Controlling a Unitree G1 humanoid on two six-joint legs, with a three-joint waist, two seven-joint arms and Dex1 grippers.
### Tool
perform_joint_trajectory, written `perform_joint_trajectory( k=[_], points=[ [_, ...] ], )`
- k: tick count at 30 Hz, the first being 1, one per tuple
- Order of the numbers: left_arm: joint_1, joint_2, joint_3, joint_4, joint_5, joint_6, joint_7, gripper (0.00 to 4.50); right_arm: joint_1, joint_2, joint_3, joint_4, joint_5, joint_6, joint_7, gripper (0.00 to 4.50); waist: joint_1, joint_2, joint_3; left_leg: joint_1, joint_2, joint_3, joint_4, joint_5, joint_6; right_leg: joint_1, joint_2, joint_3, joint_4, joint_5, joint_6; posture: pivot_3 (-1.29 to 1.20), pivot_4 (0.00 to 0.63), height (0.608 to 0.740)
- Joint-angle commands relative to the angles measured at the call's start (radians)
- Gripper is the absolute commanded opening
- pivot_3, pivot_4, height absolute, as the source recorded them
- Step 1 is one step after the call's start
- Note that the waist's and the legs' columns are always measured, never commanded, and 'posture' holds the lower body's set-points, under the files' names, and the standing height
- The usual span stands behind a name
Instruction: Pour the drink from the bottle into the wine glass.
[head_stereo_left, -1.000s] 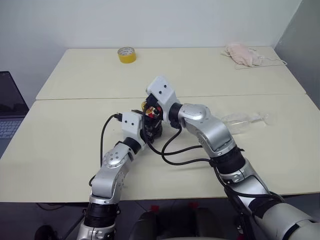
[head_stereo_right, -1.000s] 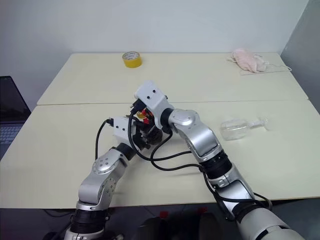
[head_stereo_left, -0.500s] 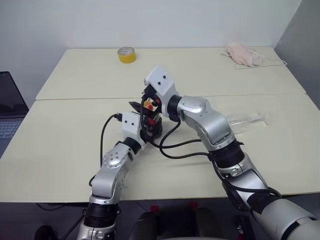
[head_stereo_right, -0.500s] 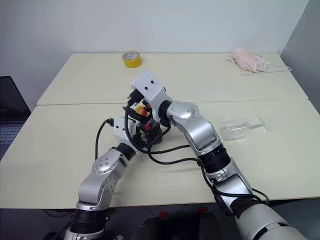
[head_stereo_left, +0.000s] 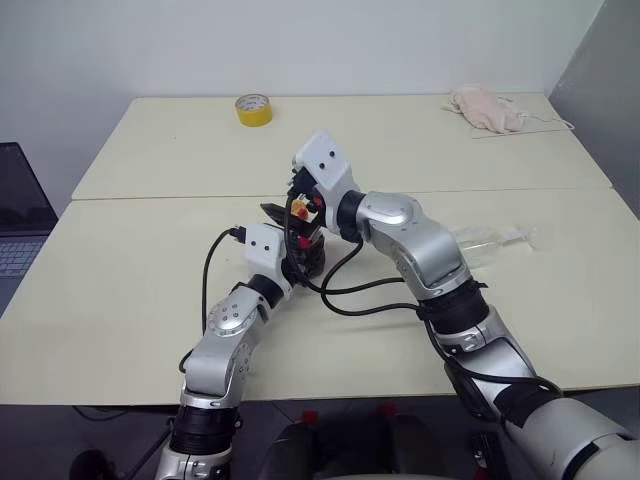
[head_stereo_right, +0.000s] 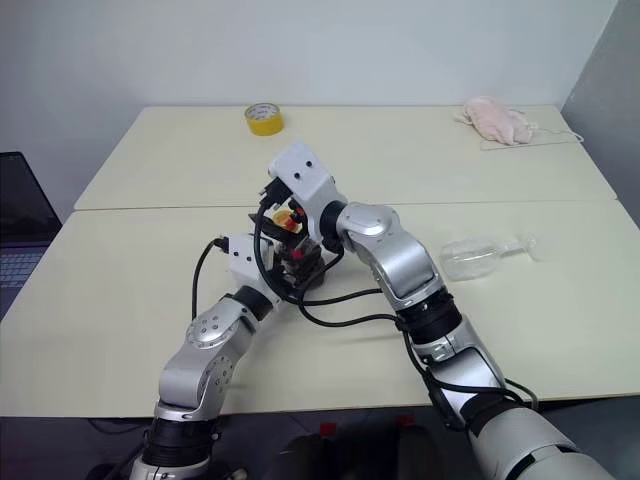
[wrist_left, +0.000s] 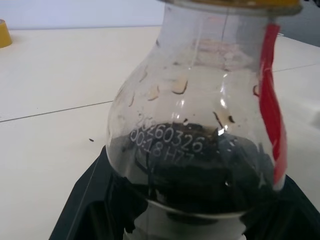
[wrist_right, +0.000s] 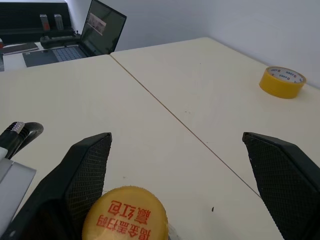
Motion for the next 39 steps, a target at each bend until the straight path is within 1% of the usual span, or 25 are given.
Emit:
perform_joint_trajectory(
  k=[1,4,8,14,26,31,39],
  points=[
    [-0.004,0.0,0.005,-0.028,0.001,-0.021,-0.001,2.61,0.018,-0.034,-0.053,-0.096,0.019,0.032,-0.001,4.47,0.0,0.0,0.0,0.0,0.0,0.0,0.0,0.0,0.0,0.0,0.0,0.0,0.0,0.0,0.0,0.0,0.15,0.74],
    [0.001,0.002,0.006,-0.031,0.0,-0.021,-0.003,2.61,0.046,-0.049,-0.066,-0.183,0.052,0.09,0.001,4.47,0.0,0.0,0.0,0.0,0.0,0.0,0.0,0.0,0.0,0.0,0.0,0.0,0.0,0.0,0.0,0.0,0.15,0.74],
    [0.002,0.004,0.006,-0.03,0.0,-0.022,-0.005,2.61,0.065,-0.054,-0.069,-0.244,0.073,0.138,-0.005,4.47,0.001,0.0,0.0,0.0,0.0,0.0,0.0,0.0,0.0,0.0,0.0,0.0,0.0,0.0,0.0,0.0,0.15,0.74],
    [0.0,0.004,0.005,-0.025,0.0,-0.024,-0.009,2.61,0.077,-0.068,-0.077,-0.28,0.09,0.168,-0.009,4.47,0.001,0.0,0.0,0.0,0.0,0.0,0.0,0.0,0.0,0.0,0.0,0.0,0.0,0.0,0.0,0.0,0.15,0.74],
    [0.0,0.008,0.008,-0.022,0.001,-0.024,-0.012,2.61,0.118,-0.149,-0.08,-0.336,0.131,0.179,0.015,4.47,0.002,0.0,0.0,0.0,0.0,0.0,0.0,0.0,0.0,0.0,0.0,0.0,0.0,0.0,0.0,0.0,0.15,0.74],
    [-0.001,0.007,0.008,-0.022,0.0,-0.024,-0.012,2.61,0.09,-0.137,-0.09,-0.366,0.18,0.175,0.024,4.47,0.002,0.0,0.0,0.0,0.0,0.0,0.0,0.0,0.0,0.0,0.0,0.0,0.0,0.0,0.0,0.0,0.15,0.74],
    [0.0,0.007,0.01,-0.019,0.002,-0.027,-0.012,2.61,0.05,-0.103,-0.08,-0.359,0.203,0.167,0.022,4.47,0.002,0.0,0.0,0.0,0.0,0.0,0.0,0.0,0.0,0.0,0.0,0.0,0.0,0.0,0.0,0.0,0.15,0.74]
  ],
)
